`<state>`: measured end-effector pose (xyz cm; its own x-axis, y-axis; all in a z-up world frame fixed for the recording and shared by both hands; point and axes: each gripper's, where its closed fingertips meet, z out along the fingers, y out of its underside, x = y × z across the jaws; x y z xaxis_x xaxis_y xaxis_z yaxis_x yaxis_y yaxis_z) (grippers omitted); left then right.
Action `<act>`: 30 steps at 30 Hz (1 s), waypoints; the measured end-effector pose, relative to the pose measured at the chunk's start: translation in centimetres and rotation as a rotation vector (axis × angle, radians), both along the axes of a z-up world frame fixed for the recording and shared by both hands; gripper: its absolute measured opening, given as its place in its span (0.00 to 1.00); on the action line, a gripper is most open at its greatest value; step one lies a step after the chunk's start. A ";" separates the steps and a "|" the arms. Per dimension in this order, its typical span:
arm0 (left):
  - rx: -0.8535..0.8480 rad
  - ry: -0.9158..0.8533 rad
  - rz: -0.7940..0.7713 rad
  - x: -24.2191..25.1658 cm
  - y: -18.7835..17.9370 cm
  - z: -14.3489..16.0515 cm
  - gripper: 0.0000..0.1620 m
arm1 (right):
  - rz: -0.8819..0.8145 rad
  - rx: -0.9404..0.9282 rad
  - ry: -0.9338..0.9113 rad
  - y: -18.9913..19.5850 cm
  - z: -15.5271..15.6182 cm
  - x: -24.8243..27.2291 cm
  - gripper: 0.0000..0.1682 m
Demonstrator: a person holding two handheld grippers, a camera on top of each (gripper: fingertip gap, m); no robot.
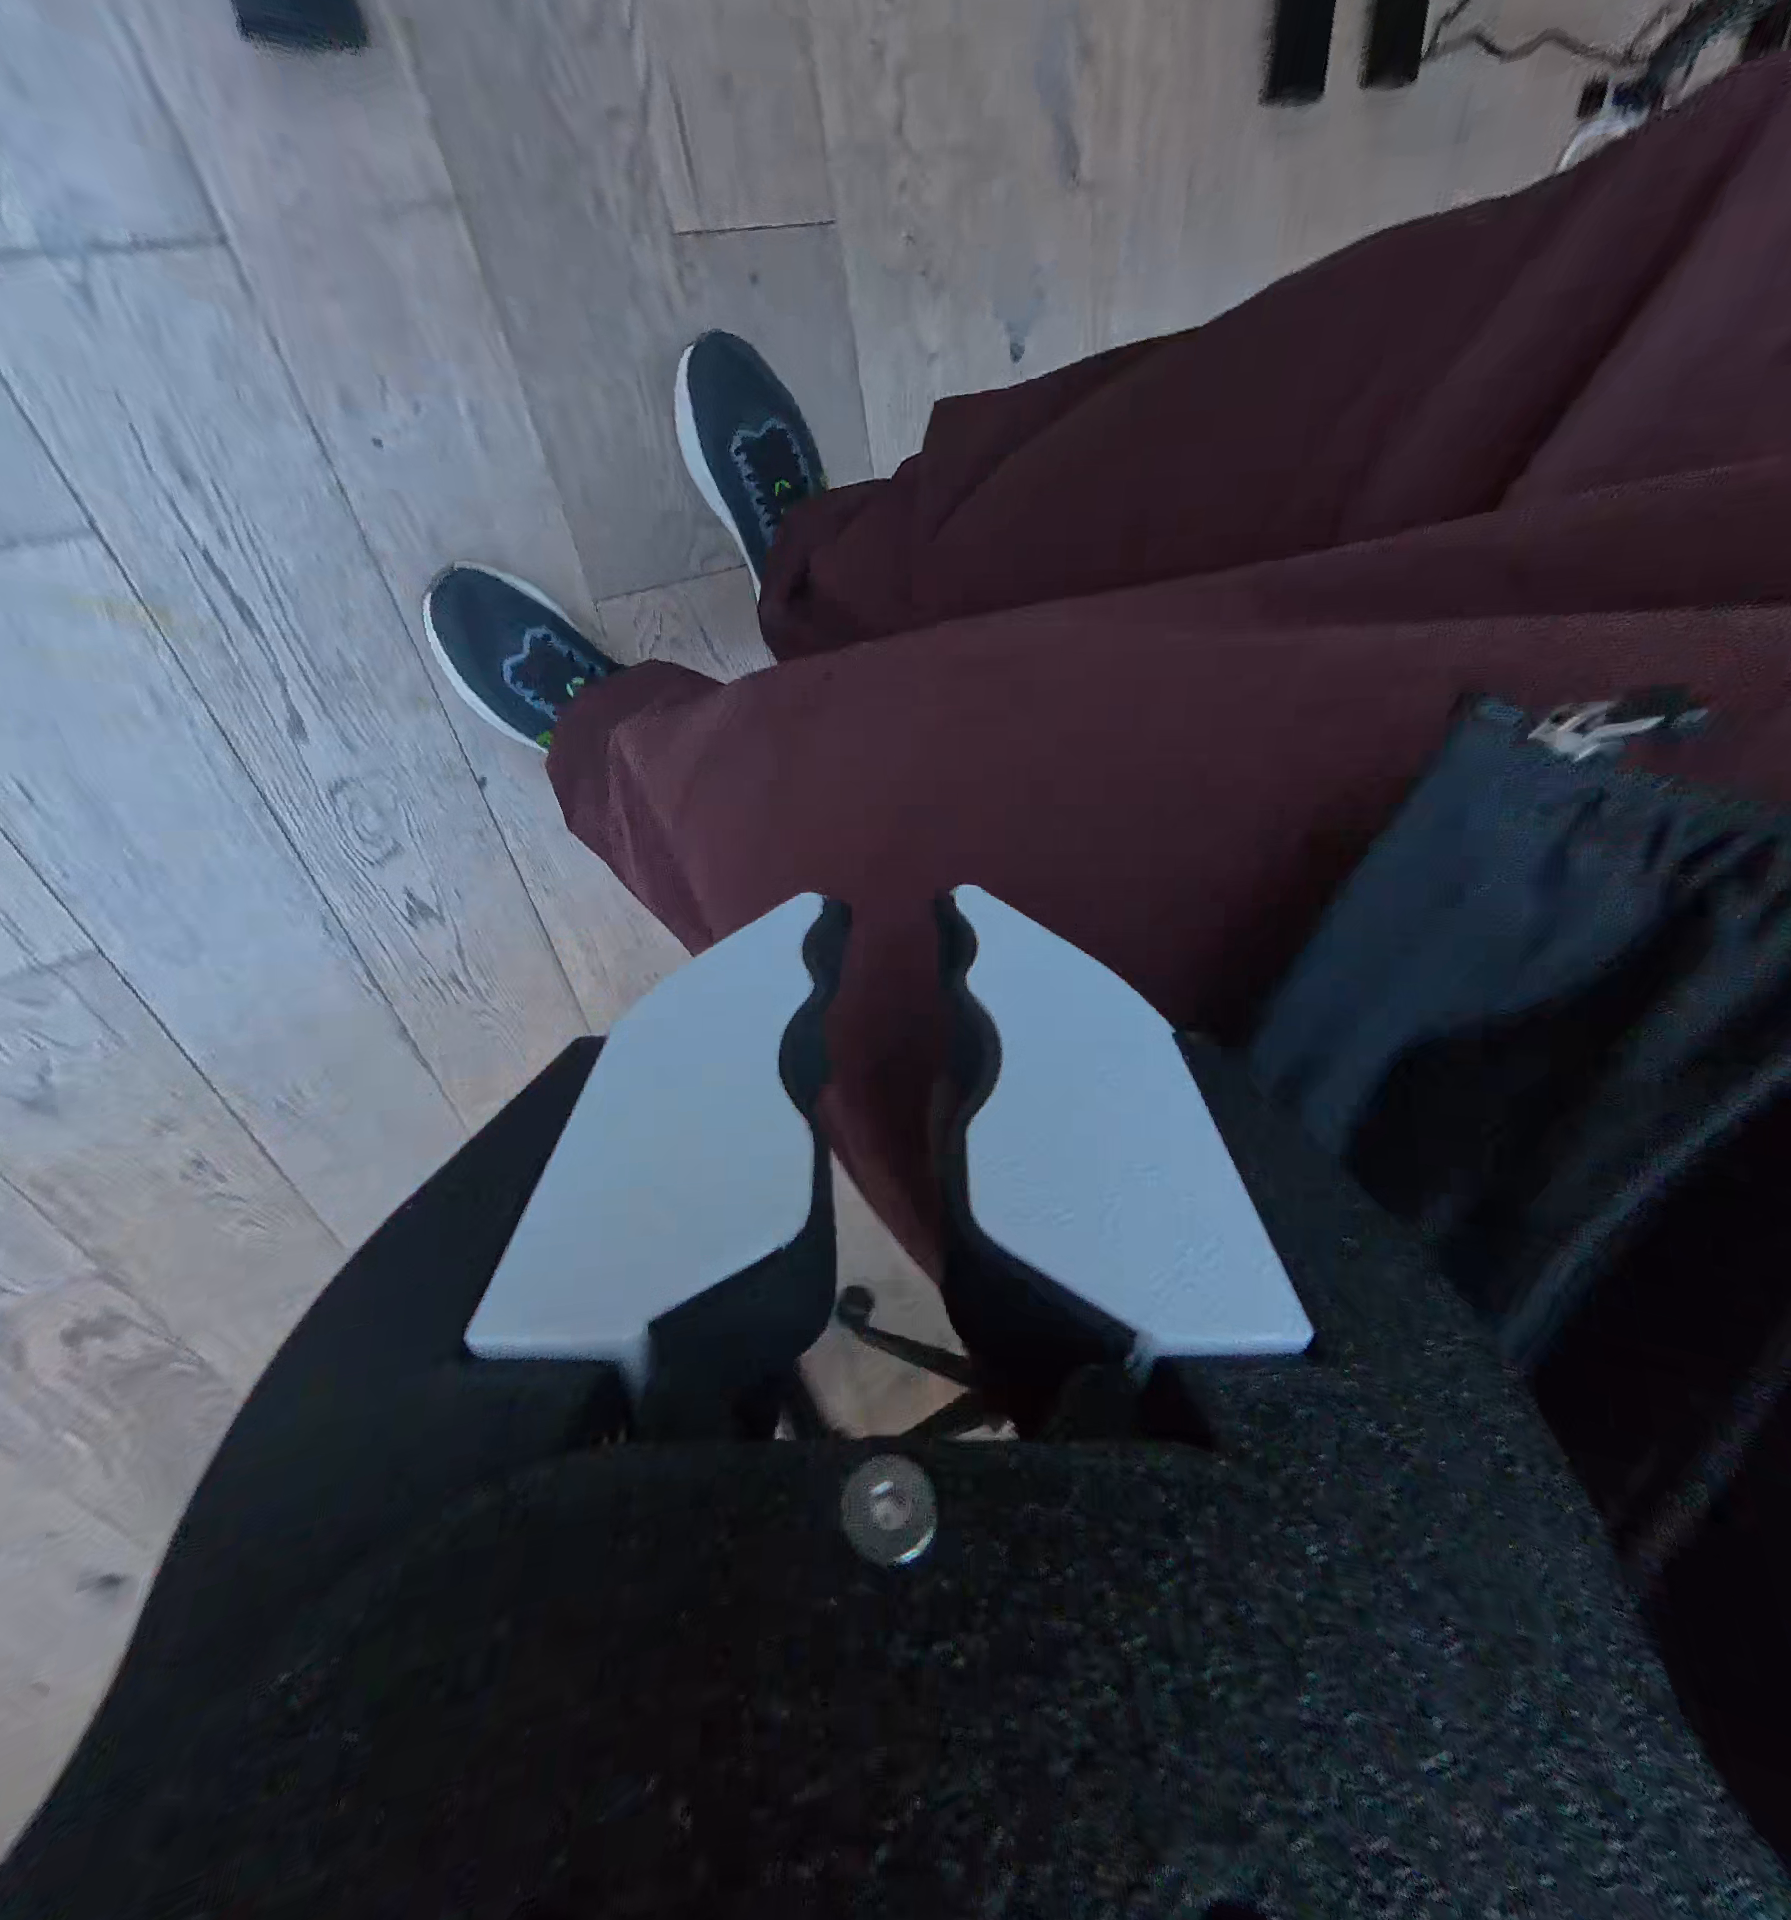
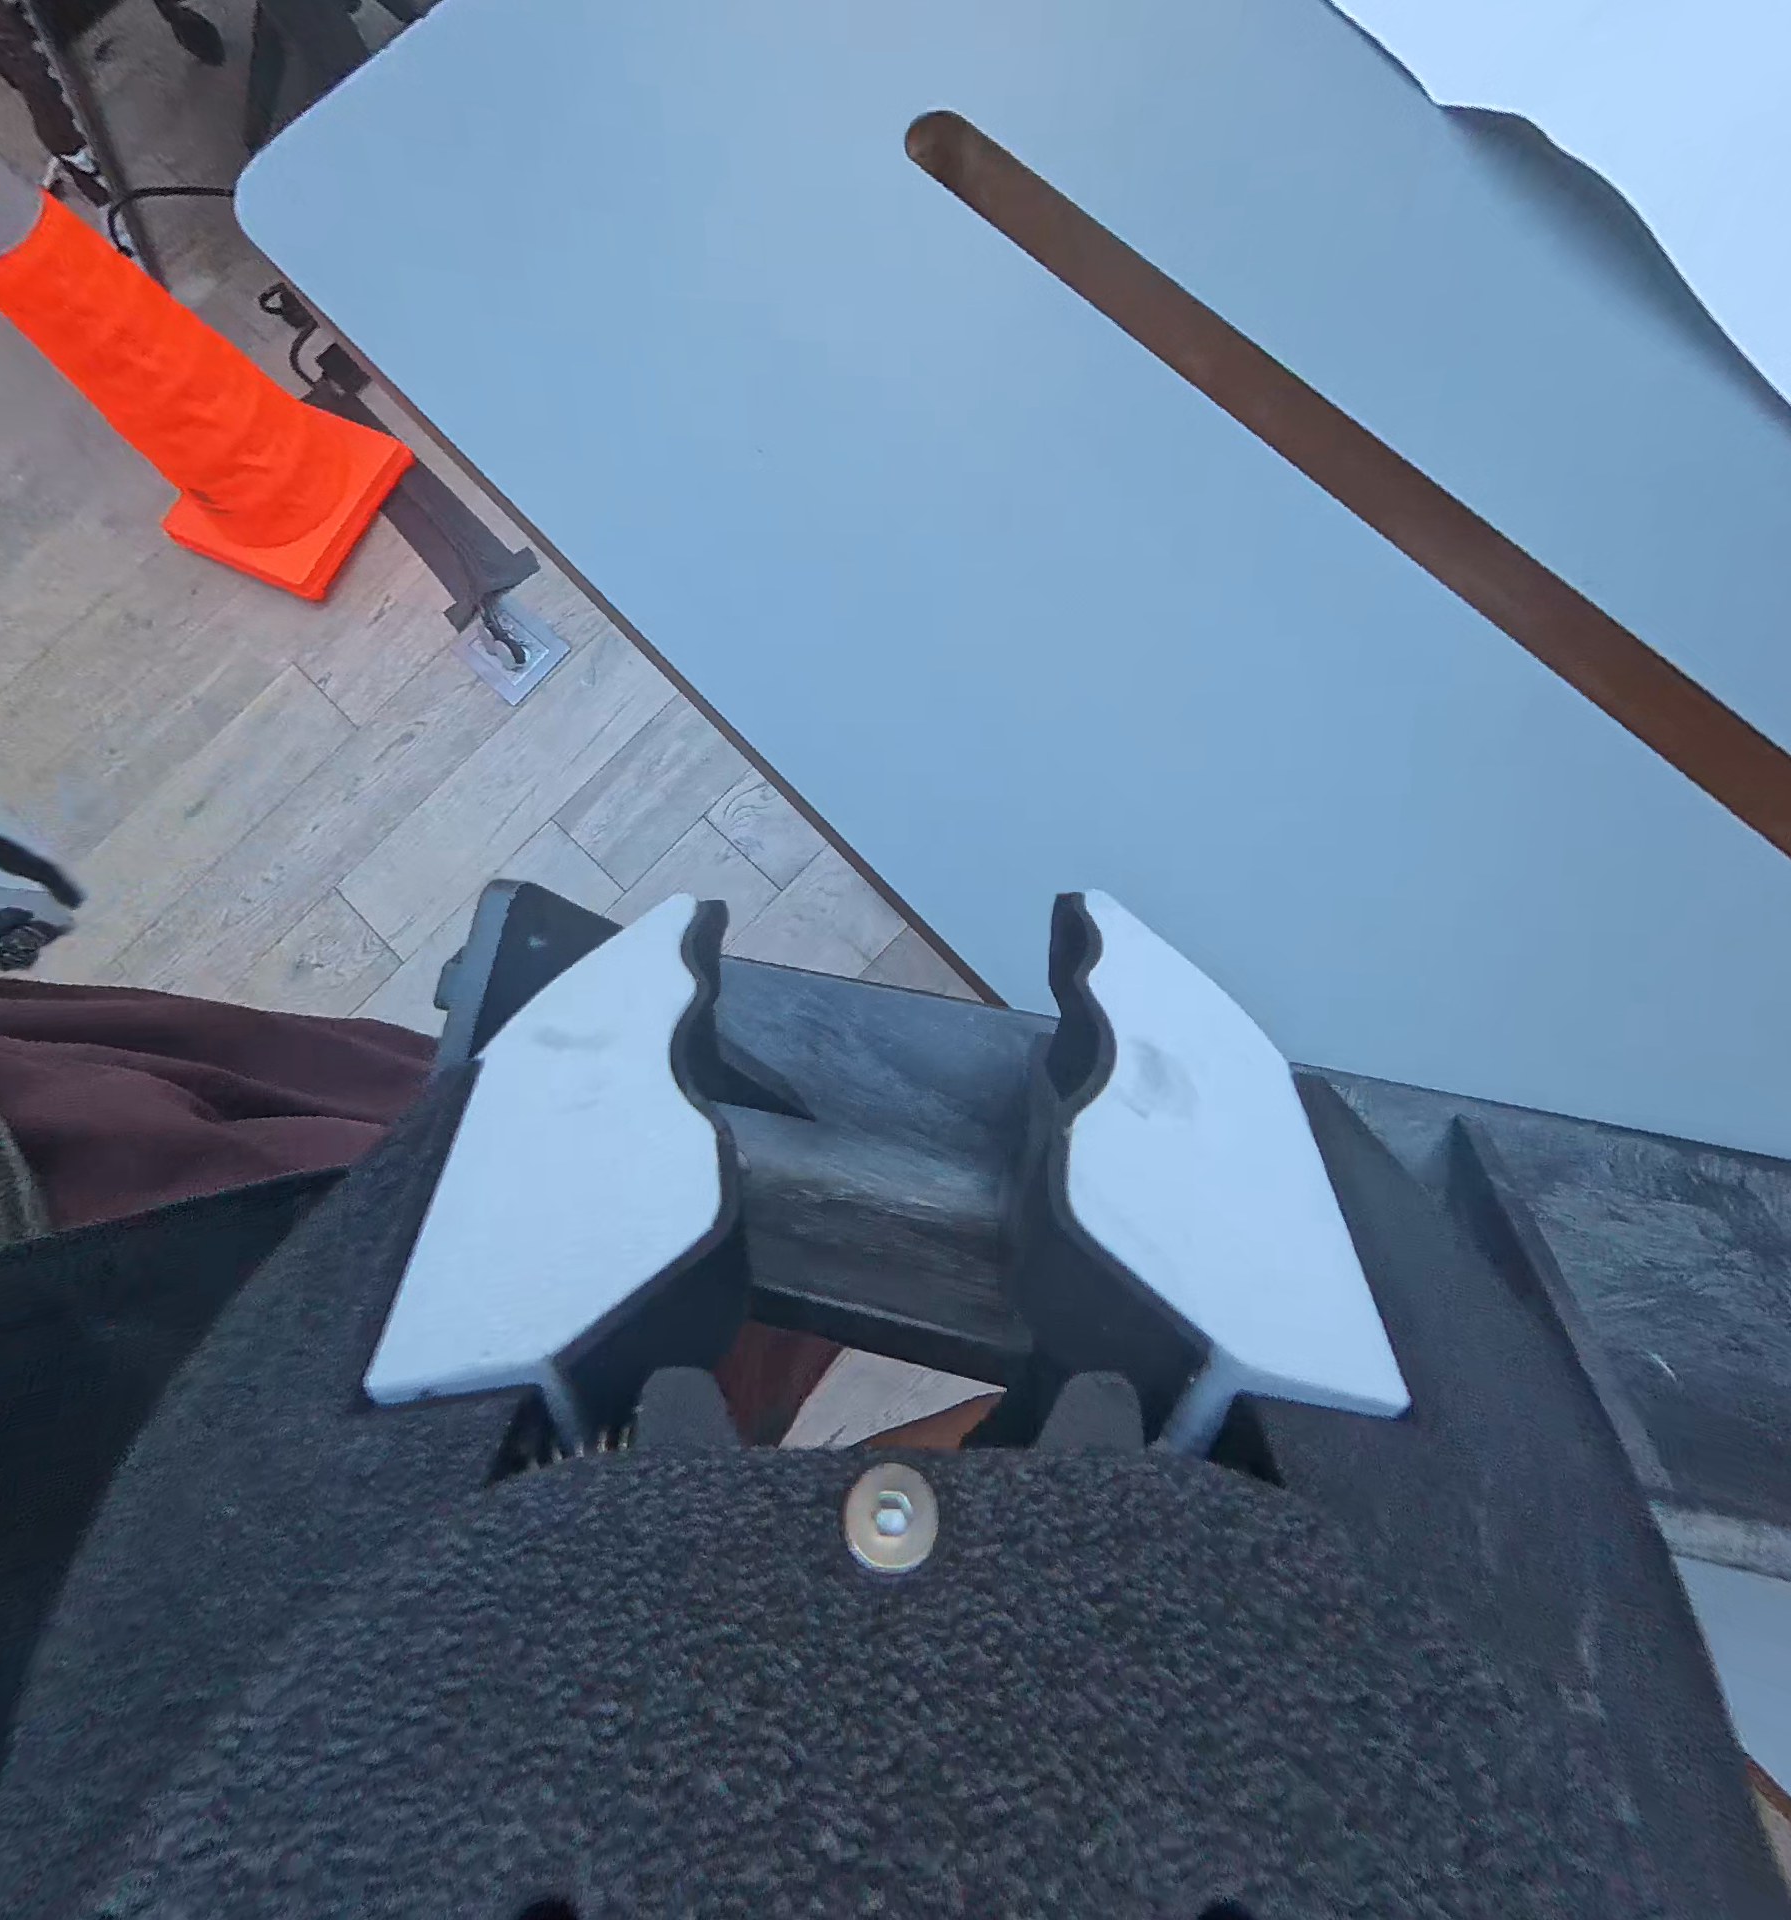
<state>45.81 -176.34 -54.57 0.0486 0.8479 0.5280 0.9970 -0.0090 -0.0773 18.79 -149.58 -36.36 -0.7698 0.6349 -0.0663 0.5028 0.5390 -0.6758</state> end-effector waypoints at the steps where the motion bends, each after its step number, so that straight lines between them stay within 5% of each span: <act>1: 0.008 -0.021 0.056 1.3 -1.3 -0.3 0.11 | -0.003 0.014 0.007 0.0 0.0 0.0 0.38; 7: 0.004 -0.134 0.133 6.4 -6.0 -1.3 0.11 | 0.014 0.107 0.062 -0.5 0.1 -0.2 0.38; 22: 0.020 0.124 -0.183 -4.7 -0.6 2.2 0.12 | 0.008 0.136 0.081 -1.7 0.1 0.7 0.36; 27: -0.002 0.086 -0.164 -2.9 -1.7 0.8 0.13 | 0.008 0.125 0.088 -1.9 0.5 0.9 0.36; 30: -0.082 0.091 -0.076 -2.9 -5.6 0.6 0.16 | 0.030 0.104 0.076 -2.7 1.1 1.4 0.34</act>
